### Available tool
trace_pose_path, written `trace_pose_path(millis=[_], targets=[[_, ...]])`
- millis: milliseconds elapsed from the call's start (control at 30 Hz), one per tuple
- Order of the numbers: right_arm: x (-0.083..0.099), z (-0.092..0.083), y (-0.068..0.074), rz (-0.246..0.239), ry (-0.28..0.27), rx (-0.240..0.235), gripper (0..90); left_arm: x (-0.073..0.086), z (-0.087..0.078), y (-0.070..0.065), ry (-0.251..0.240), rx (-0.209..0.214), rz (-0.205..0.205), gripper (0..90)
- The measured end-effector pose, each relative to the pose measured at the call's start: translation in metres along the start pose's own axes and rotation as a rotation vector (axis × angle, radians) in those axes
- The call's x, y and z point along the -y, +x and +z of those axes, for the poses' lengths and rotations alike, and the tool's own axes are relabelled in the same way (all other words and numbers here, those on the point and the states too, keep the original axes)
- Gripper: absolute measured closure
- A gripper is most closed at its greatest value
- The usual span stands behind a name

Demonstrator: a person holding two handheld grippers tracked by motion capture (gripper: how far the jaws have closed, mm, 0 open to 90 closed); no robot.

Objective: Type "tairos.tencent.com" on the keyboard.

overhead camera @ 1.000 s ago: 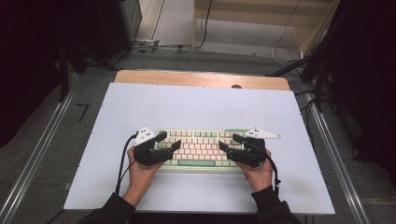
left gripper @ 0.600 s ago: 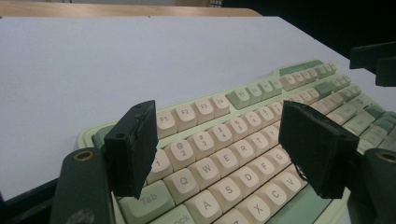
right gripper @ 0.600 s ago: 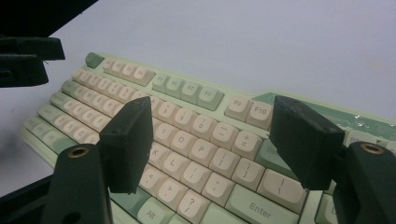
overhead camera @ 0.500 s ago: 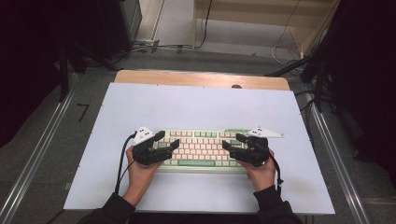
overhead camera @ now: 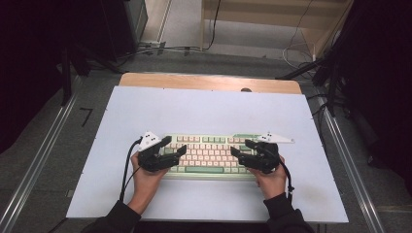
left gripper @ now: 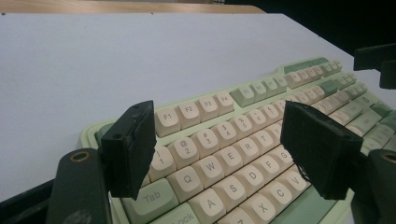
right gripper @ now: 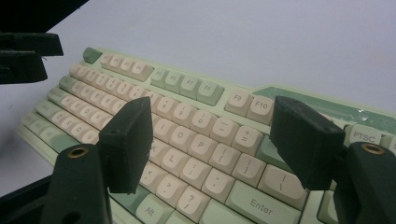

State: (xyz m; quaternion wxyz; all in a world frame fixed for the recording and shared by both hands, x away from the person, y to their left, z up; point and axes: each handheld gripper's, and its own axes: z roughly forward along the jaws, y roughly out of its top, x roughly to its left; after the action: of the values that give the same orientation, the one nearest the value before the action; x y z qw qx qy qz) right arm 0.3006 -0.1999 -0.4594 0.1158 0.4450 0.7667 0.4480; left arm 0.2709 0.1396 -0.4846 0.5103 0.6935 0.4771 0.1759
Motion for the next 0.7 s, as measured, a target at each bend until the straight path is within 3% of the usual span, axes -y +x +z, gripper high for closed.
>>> trace_pose_path(millis=[700], targets=[[-0.0007,0.0024,-0.0006,-0.015,0.007,0.016,26.4,0.0004,-0.0047,0.0062,-0.003,-0.023,-0.026,26.0]])
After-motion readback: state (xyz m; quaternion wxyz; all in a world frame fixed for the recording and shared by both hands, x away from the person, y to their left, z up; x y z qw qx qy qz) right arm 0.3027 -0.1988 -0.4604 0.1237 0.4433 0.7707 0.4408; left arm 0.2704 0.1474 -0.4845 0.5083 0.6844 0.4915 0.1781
